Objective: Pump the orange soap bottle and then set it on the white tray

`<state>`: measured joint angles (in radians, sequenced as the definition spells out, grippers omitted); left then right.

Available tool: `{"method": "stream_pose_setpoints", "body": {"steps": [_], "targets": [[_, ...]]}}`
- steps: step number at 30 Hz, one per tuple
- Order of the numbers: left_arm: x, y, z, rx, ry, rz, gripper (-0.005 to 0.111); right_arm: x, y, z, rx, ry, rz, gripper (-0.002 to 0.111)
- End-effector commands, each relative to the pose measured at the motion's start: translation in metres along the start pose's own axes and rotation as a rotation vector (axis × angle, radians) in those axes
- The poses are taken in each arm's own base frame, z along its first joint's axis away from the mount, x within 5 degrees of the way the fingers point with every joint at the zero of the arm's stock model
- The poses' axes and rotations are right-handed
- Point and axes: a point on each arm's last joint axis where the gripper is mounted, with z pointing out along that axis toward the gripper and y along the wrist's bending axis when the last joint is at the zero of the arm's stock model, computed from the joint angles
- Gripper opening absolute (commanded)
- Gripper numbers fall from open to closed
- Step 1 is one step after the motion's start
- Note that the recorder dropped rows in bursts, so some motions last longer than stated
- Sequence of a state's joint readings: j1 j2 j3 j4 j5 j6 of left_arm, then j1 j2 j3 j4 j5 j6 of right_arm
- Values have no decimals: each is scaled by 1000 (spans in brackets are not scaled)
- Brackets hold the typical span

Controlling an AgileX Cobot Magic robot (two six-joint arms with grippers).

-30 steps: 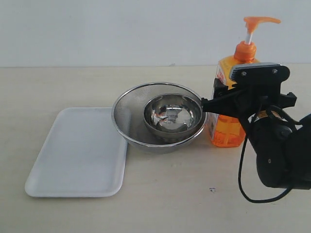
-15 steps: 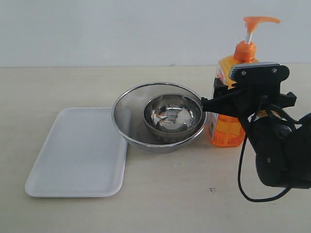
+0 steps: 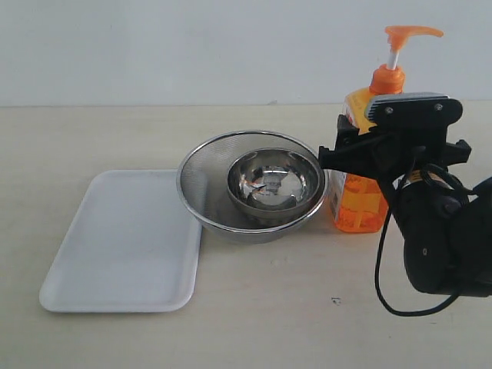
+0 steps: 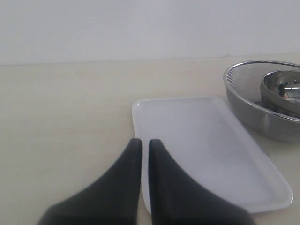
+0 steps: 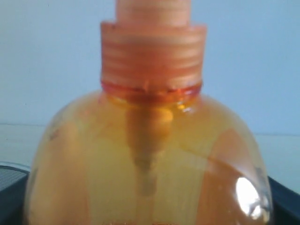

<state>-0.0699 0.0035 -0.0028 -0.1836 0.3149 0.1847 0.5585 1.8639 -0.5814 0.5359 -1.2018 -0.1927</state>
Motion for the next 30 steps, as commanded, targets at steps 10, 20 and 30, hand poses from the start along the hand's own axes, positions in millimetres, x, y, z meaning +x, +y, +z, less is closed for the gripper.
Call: {"method": "stream_pose_setpoints", "body": {"steps": [10, 20, 30], "targets": [[1, 0, 0, -2, -1, 4, 5, -23, -2, -3, 1, -44, 37, 72], [1, 0, 0, -2, -1, 4, 5, -37, -4, -9, 1, 27, 18, 73], [1, 0, 0, -2, -1, 4, 5, -40, -4, -9, -1, 9, 34, 77]]}}
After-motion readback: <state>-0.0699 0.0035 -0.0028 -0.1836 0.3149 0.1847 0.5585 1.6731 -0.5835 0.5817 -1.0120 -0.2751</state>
